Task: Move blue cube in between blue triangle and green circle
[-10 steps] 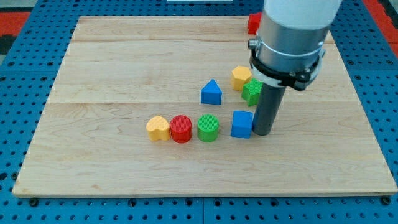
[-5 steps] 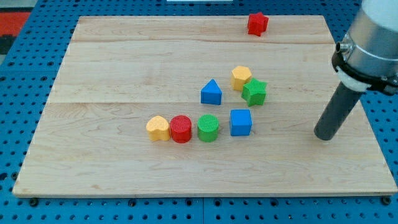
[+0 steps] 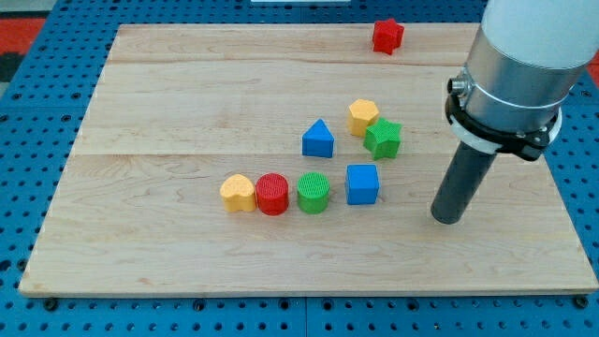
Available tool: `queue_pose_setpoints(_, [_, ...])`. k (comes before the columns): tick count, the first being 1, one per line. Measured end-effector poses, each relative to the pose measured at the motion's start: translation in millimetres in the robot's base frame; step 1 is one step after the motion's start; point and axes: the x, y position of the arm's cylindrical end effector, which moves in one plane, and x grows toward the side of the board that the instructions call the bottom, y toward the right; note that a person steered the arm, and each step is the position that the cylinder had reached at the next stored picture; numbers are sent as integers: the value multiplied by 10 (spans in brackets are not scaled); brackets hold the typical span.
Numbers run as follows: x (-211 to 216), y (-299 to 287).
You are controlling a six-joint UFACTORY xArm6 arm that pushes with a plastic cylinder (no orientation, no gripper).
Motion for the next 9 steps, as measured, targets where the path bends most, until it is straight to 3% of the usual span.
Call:
queue_pose_setpoints(7, [87,216])
queue_pose_setpoints(8, [58,-393])
queue_pose_setpoints(9, [-219,-403])
